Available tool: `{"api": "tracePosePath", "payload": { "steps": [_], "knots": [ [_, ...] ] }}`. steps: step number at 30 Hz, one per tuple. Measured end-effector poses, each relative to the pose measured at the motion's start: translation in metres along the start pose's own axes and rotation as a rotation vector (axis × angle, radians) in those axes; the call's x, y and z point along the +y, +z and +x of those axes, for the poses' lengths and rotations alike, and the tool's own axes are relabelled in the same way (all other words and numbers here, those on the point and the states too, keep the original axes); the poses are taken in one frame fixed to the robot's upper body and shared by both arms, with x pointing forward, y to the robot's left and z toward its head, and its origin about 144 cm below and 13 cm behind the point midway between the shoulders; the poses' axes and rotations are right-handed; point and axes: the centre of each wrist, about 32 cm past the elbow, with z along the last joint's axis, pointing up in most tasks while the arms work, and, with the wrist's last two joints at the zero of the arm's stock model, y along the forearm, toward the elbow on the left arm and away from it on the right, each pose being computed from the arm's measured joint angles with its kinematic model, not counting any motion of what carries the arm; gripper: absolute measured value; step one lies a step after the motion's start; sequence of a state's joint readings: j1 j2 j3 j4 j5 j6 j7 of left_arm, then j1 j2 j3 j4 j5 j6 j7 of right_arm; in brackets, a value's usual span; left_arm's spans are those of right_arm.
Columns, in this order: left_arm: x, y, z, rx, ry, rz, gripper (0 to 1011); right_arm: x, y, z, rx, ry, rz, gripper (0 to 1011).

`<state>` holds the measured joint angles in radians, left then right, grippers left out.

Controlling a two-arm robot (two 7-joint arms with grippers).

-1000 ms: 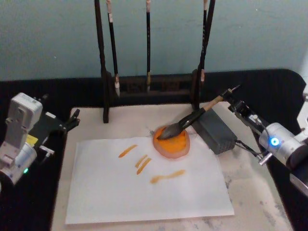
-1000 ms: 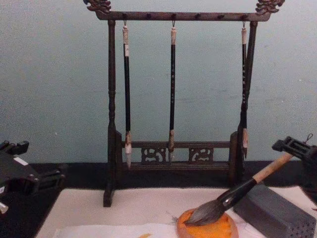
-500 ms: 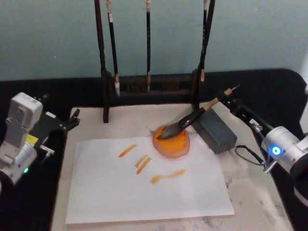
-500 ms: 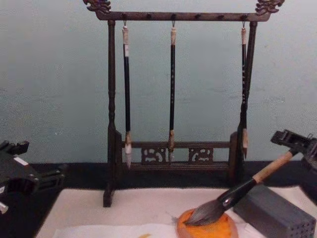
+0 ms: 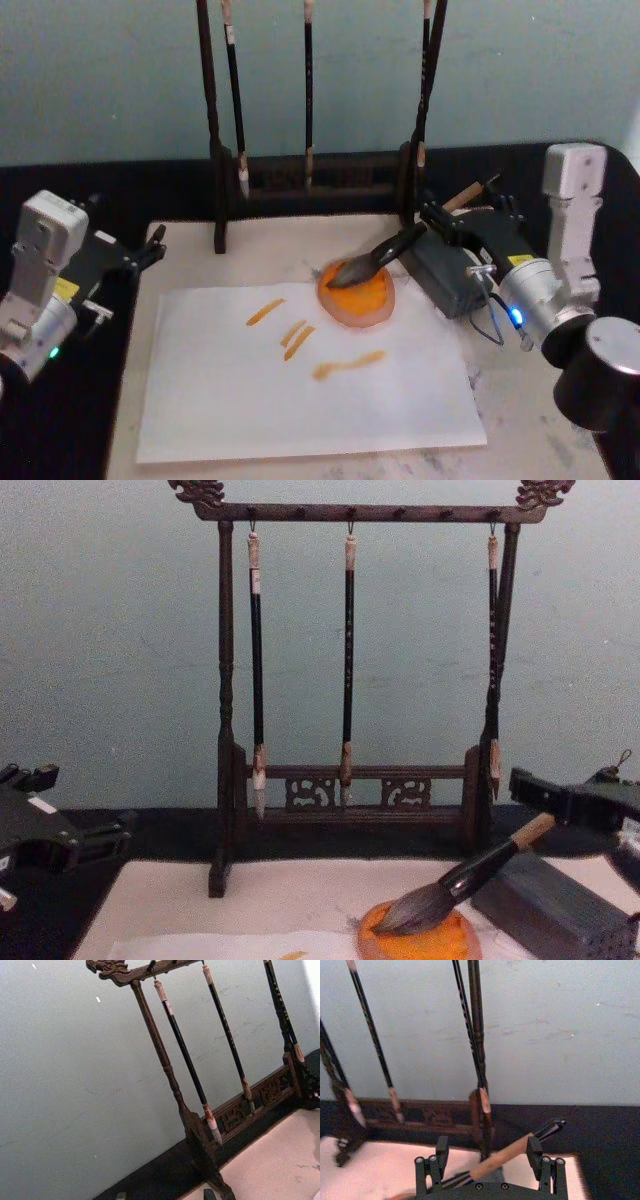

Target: Pick up the brush from the inkstone, write on the paper, then place the brush back to its original position.

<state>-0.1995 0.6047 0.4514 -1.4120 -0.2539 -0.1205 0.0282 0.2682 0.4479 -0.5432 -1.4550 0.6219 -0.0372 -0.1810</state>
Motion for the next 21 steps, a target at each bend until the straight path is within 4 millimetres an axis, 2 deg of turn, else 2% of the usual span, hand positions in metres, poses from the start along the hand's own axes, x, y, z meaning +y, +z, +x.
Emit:
{"api": "tracePosePath", "payload": {
  "steps": [6, 21],
  "knots": [
    [0.0, 0.0, 0.0, 0.0, 0.0, 0.0, 1001, 0.006, -0.011, -0.004, -0.085, -0.05, -0.009, 1000],
    [0.0, 0.0, 0.0, 0.0, 0.0, 0.0, 1001, 0.008, -0.021, 0.001, -0.098, -0.08, -0.031, 1000]
  ]
}}
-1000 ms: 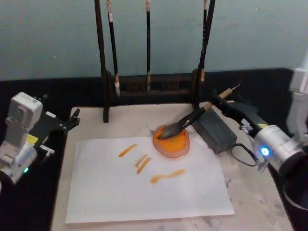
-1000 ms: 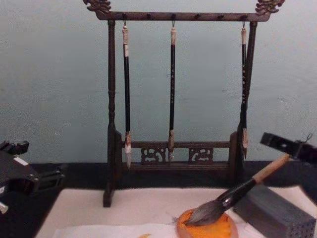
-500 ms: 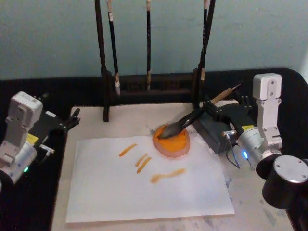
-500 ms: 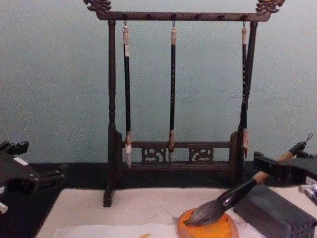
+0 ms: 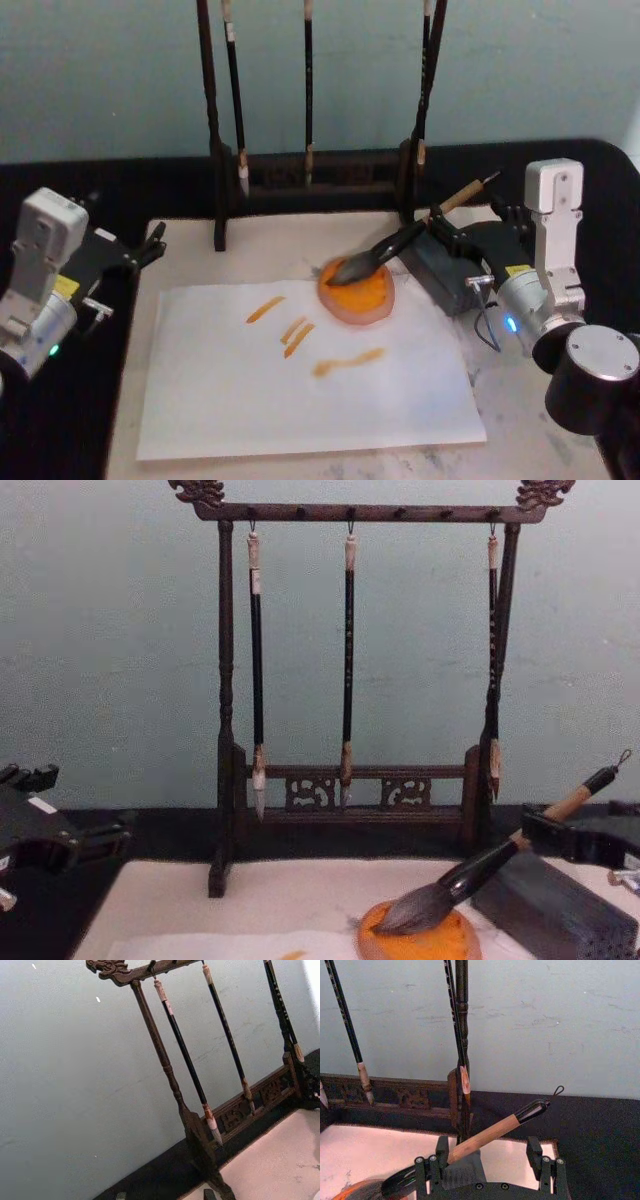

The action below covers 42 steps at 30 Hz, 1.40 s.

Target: Pick up the brush from the inkstone, write on the paper, then place the brush back to its original position.

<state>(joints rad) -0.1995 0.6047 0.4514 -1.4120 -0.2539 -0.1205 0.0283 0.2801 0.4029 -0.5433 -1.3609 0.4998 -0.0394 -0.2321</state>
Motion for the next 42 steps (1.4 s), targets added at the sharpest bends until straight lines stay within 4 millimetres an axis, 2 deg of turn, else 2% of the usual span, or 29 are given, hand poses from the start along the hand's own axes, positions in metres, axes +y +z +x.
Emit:
{"api": "tracePosePath", "payload": {
  "steps": [42],
  "knots": [
    [0.0, 0.0, 0.0, 0.0, 0.0, 0.0, 1001, -0.0004, 0.0005, -0.0004, 0.001, 0.005, -0.001, 1000]
  ]
}}
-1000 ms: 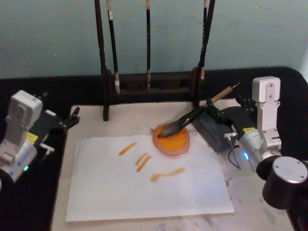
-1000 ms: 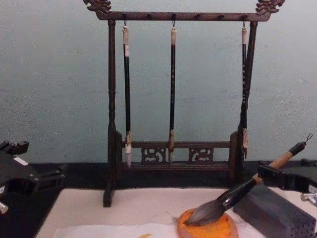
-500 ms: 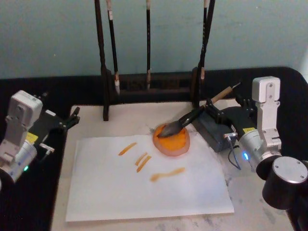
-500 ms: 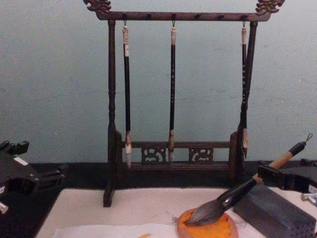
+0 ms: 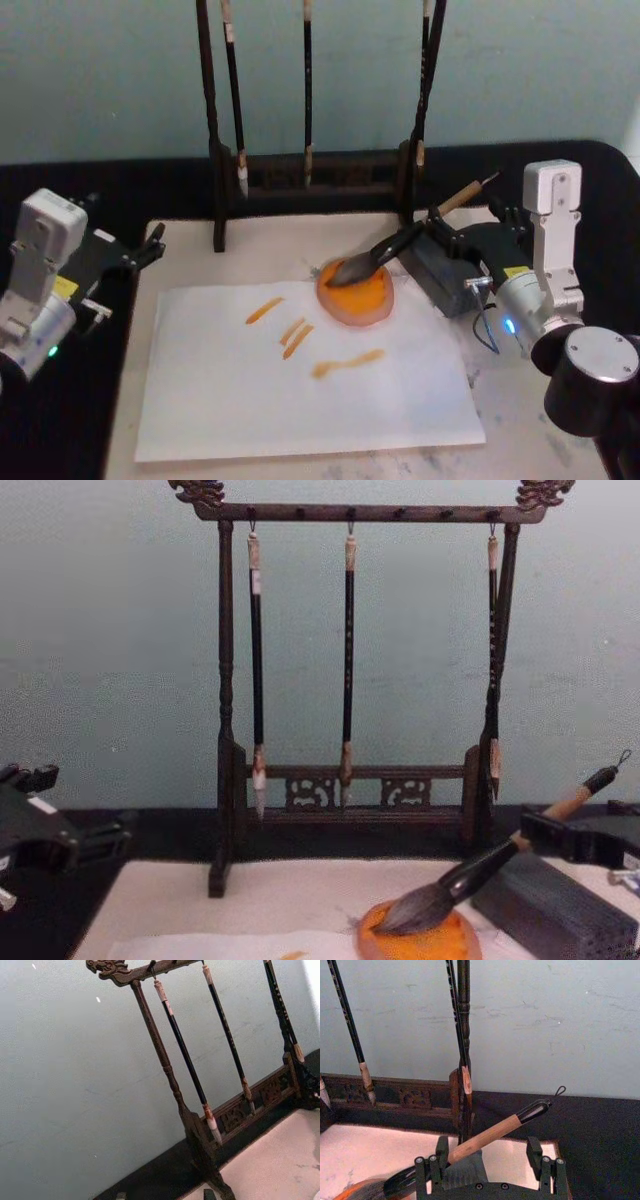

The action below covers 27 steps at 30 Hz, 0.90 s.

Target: Pick up the brush from the inkstone, write on the paper, then place the brush back to its original position.

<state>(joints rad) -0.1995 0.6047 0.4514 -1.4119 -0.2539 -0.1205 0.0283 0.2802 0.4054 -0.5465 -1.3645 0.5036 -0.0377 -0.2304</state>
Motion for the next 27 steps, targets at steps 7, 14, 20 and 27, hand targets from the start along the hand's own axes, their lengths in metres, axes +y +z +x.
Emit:
{"api": "tracePosePath", "payload": {
  "steps": [7, 14, 20, 27],
  "knots": [
    [0.0, 0.0, 0.0, 0.0, 0.0, 0.0, 1001, 0.0, 0.0, 0.0, 0.0, 0.0, 0.0, 1000],
    [0.0, 0.0, 0.0, 0.0, 0.0, 0.0, 1001, 0.0, 0.0, 0.0, 0.0, 0.0, 0.0, 1000],
    [0.0, 0.0, 0.0, 0.0, 0.0, 0.0, 1001, 0.0, 0.0, 0.0, 0.0, 0.0, 0.0, 1000],
    [0.0, 0.0, 0.0, 0.0, 0.0, 0.0, 1001, 0.0, 0.0, 0.0, 0.0, 0.0, 0.0, 1000]
  ]
}}
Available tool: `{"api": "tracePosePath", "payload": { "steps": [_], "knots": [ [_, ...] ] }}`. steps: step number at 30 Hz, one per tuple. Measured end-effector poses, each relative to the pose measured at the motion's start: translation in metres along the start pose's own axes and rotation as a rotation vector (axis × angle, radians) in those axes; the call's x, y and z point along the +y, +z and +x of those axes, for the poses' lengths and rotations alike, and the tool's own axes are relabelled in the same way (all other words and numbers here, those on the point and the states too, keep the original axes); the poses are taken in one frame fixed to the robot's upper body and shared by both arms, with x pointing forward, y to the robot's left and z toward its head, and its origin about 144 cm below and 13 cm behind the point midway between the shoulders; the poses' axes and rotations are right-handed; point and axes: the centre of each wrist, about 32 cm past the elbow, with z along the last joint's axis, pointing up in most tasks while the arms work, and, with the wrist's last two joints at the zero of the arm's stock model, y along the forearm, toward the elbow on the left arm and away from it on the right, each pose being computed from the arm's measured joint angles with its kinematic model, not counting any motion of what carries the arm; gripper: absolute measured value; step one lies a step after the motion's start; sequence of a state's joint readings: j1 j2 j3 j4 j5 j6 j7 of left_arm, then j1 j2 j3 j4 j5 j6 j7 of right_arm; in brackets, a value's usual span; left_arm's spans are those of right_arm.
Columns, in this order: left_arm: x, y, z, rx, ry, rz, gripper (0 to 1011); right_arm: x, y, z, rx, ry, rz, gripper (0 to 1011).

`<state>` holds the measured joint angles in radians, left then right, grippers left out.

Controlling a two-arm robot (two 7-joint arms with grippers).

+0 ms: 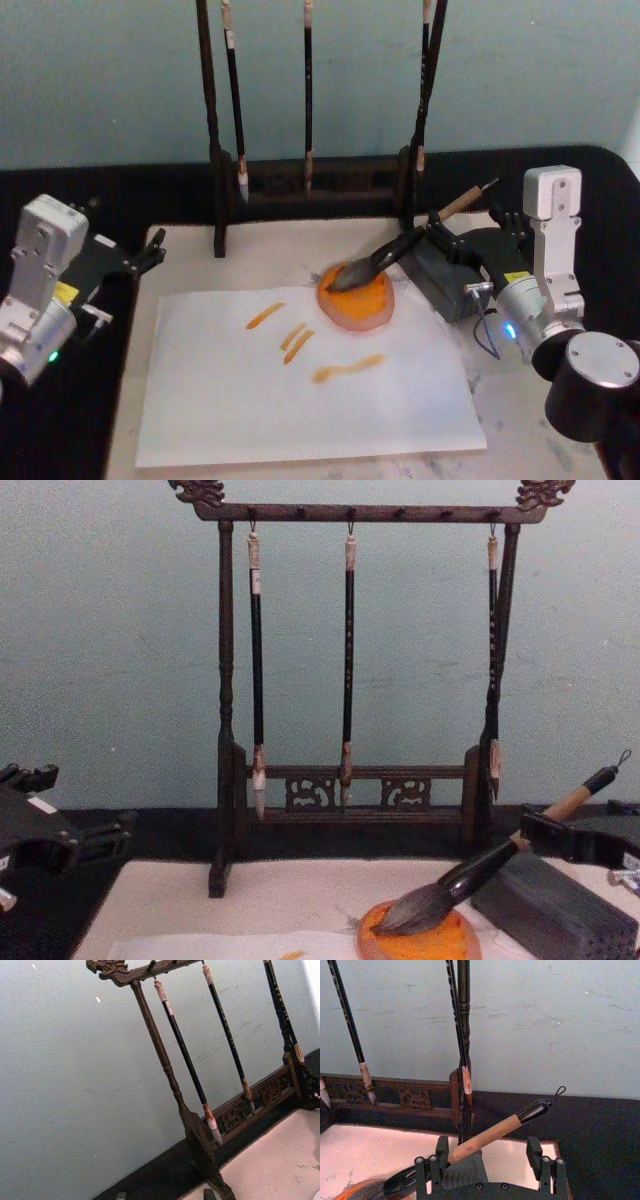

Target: Pick up the brush from the inkstone, write on the paper, then place the brush back to its original position.

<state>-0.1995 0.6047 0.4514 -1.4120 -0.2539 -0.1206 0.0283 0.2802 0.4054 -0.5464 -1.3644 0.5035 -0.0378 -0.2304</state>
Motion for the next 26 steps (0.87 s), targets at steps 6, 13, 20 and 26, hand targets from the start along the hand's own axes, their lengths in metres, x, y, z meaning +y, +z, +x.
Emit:
{"api": "tracePosePath", "payload": {
  "steps": [6, 13, 20, 26],
  "knots": [
    [0.0, 0.0, 0.0, 0.0, 0.0, 0.0, 1001, 0.0, 0.0, 0.0, 0.0, 0.0, 0.0, 1000],
    [0.0, 0.0, 0.0, 0.0, 0.0, 0.0, 1001, 0.0, 0.0, 0.0, 0.0, 0.0, 0.0, 1000],
    [0.0, 0.0, 0.0, 0.0, 0.0, 0.0, 1001, 0.0, 0.0, 0.0, 0.0, 0.0, 0.0, 1000],
    [0.0, 0.0, 0.0, 0.0, 0.0, 0.0, 1001, 0.0, 0.0, 0.0, 0.0, 0.0, 0.0, 1000]
  ]
}}
